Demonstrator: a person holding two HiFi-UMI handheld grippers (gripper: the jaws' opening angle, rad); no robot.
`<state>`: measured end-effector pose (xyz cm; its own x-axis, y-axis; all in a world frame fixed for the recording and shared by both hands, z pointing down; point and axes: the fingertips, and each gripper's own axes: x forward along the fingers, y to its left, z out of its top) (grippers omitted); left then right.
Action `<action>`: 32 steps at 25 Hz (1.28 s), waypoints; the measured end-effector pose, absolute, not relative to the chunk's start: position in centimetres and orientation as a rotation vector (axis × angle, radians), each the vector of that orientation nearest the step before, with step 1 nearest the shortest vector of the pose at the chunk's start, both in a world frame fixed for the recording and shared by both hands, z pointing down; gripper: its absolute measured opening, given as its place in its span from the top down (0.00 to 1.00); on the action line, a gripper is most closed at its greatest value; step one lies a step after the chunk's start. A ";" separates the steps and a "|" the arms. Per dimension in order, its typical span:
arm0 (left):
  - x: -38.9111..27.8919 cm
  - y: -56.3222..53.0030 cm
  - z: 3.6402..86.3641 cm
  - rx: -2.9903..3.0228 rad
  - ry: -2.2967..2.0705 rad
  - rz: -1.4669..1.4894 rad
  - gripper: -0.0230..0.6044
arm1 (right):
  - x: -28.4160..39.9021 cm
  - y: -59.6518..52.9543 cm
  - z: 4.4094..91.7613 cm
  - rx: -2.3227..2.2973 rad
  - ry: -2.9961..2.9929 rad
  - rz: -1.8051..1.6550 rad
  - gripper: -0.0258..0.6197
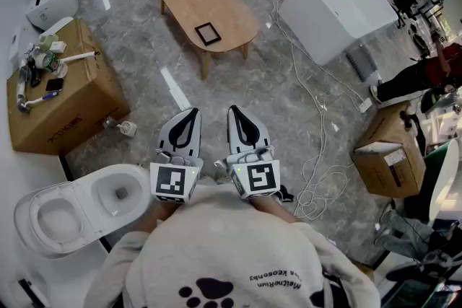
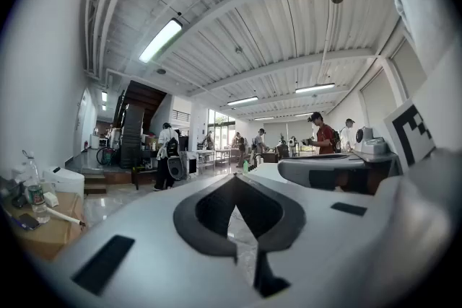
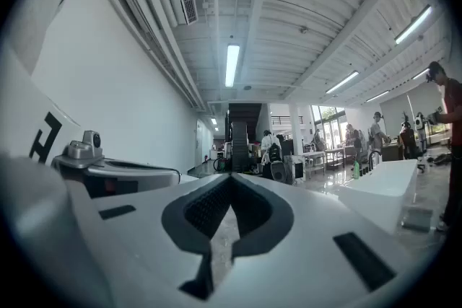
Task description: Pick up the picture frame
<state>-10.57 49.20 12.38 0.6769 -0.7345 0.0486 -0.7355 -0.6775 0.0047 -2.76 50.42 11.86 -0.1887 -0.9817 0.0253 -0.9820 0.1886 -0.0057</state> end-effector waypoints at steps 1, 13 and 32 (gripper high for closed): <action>-10.7 49.1 12.4 2.855 -1.247 0.066 0.95 | -3.0 50.4 12.0 1.989 -2.418 0.025 0.95; -11.8 48.2 14.1 2.859 -1.176 0.088 0.95 | -4.1 49.6 12.9 2.046 -2.416 0.033 0.95; -7.6 36.2 13.2 2.836 -1.324 0.051 0.95 | 1.0 36.9 13.2 1.977 -2.469 0.046 0.95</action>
<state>-7.63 36.25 13.22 0.6418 -0.7661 0.0348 -0.7665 -0.6422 -0.0032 1.02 36.93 13.18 -0.2185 -0.9758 0.0014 -0.9752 0.2183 -0.0360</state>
